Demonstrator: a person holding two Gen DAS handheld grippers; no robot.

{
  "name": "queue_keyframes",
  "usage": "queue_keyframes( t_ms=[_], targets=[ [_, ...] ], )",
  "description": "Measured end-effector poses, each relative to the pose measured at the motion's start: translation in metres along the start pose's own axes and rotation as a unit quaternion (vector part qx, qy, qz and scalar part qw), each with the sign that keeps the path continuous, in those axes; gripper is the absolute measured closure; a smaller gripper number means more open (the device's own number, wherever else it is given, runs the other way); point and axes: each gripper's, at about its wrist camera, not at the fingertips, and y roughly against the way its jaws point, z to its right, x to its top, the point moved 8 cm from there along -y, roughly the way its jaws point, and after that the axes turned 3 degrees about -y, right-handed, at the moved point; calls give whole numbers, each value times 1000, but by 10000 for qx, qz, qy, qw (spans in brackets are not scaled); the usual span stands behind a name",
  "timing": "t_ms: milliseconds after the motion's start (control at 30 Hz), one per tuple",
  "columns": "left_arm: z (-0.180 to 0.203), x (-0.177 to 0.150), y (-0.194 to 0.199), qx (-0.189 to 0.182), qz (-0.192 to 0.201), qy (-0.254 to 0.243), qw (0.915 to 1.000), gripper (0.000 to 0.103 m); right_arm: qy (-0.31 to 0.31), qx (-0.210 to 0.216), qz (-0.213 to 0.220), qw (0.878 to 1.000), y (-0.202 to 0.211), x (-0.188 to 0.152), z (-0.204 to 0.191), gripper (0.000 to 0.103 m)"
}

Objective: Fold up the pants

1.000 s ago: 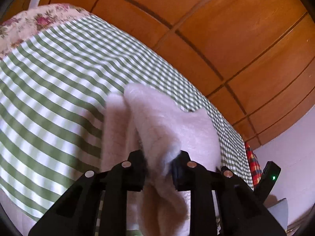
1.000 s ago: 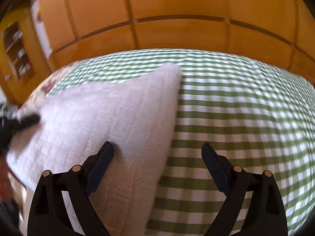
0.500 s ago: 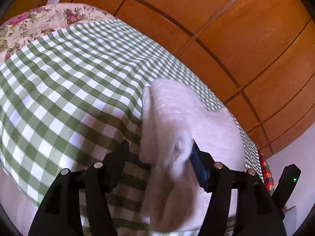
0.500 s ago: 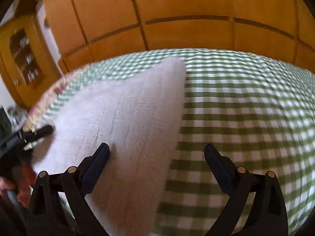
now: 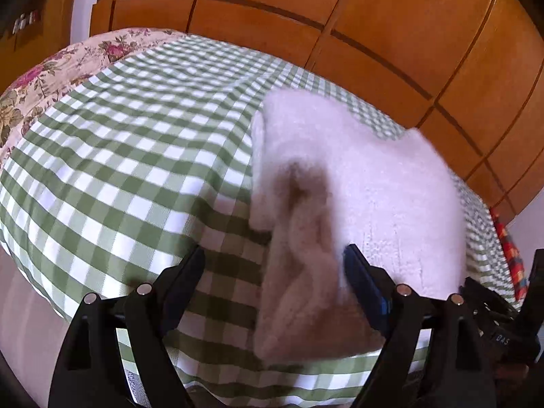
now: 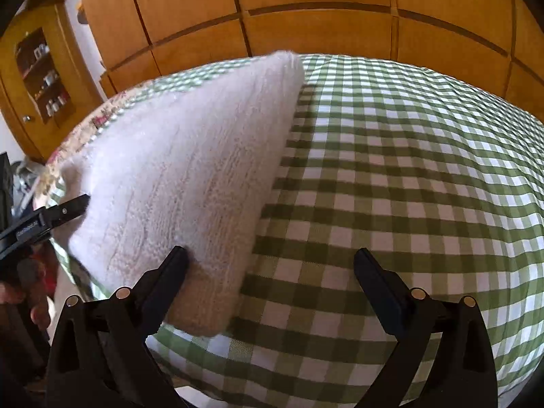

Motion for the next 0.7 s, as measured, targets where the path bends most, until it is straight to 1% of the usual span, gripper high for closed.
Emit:
queue_keyframes(
  t_ms=[33, 67, 133, 200, 233, 300, 333, 400, 433, 467, 533, 567, 600, 633, 667, 700],
  targets=[
    [-2, 4, 7, 23, 74, 32, 10000, 20, -37, 47, 41, 10000, 4, 4, 1, 7],
    [-2, 9, 18, 31, 232, 74, 9997, 20, -68, 95, 110, 9999, 10, 9, 2, 7],
    [-2, 25, 39, 11, 597, 136, 9981, 20, -141, 129, 398, 9990, 22, 28, 6, 7],
    [2, 40, 54, -1, 877, 108, 9961, 20, -249, 155, 673, 9973, 31, 51, 8, 6],
    [6, 46, 59, -19, 968, 63, 9953, 20, -283, 153, 737, 9968, 32, 61, 8, 6],
    [22, 62, 58, -91, 1022, -173, 9946, 20, -247, 60, 756, 9968, 27, 82, 4, 6],
    [33, 70, 53, -50, 968, -387, 9945, 20, -173, -19, 749, 9970, 21, 92, 2, 6],
    [51, 79, 35, 19, 703, -766, 9946, 20, 92, -278, 660, 9974, 5, 109, -7, 6],
    [63, 83, 21, 33, 548, -1014, 9933, 20, 176, -375, 594, 9974, -4, 115, -10, 6],
    [68, 85, 10, 97, 452, -1157, 9922, 20, 229, -443, 538, 9973, -12, 119, -12, 6],
    [82, 89, -16, 234, 238, -1516, 9879, 20, 276, -561, 433, 9971, -35, 128, -17, 6],
    [87, 88, -30, 381, 123, -1725, 9842, 20, 370, -816, 308, 9955, -48, 126, -15, 6],
    [83, 89, -46, 605, -3, -1889, 9801, 24, 447, -1004, 208, 9937, -56, 123, -10, 6],
    [75, 85, -63, 899, -204, -2006, 9753, 26, 482, -1167, 127, 9919, -63, 118, -3, 6],
    [71, 83, -72, 859, -300, -1938, 9768, 26, 384, -1215, 117, 9918, -67, 110, 4, 5],
    [66, 80, -75, 711, -300, -1770, 9812, 26, 243, -1135, 123, 9932, -66, 104, 8, 5]
  ],
)
